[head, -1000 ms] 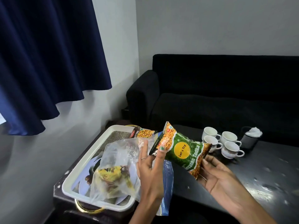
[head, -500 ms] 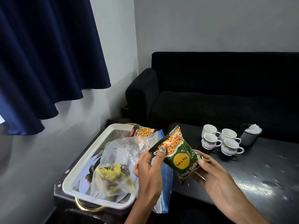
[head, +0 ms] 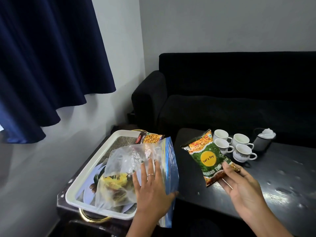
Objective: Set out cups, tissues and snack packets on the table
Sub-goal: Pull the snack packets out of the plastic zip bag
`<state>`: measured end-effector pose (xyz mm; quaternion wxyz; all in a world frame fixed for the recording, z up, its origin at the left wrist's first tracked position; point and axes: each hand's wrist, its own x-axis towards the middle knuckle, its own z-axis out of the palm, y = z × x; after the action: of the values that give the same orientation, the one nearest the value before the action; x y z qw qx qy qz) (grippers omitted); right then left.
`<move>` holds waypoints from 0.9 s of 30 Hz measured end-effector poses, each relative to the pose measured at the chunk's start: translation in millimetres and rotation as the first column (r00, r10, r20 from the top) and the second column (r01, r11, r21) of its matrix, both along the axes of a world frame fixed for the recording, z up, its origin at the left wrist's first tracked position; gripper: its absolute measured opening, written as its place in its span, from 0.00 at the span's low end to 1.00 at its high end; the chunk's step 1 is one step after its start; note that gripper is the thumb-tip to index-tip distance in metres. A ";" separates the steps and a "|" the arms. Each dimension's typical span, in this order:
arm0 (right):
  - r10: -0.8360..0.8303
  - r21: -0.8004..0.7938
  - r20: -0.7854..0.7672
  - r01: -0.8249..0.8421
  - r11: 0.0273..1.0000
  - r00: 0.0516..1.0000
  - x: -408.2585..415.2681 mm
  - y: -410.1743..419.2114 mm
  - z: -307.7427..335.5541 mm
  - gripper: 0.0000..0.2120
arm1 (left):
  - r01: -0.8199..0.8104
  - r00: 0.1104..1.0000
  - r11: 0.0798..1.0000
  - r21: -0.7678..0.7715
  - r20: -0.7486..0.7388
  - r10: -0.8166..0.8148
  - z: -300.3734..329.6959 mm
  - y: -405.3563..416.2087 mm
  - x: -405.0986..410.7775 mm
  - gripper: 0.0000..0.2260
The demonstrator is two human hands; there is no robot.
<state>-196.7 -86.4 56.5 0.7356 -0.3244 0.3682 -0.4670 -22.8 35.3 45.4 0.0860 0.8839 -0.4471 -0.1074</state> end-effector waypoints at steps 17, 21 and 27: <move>-0.007 0.165 -0.165 0.035 0.986 0.986 29.8 -11.3 -19.1 0.03 | -0.504 0.863 0.744 -0.439 -0.219 0.456 23.5 17.3 54.0 0.29; 0.093 0.106 -0.231 -0.070 0.992 0.969 64.0 -11.2 -21.5 0.03 | -0.674 0.737 0.418 -0.609 -0.525 0.425 33.6 17.5 54.6 0.30; 0.261 -0.021 -0.416 -0.297 0.955 0.871 130.8 -4.1 -30.3 0.05 | -0.712 0.692 0.253 -0.655 -0.595 0.409 37.4 16.6 53.9 0.31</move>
<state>-65.9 -90.5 26.2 0.6875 -0.4953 0.4429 -0.2929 31.0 51.8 82.9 0.6103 0.7886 -0.0677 0.0321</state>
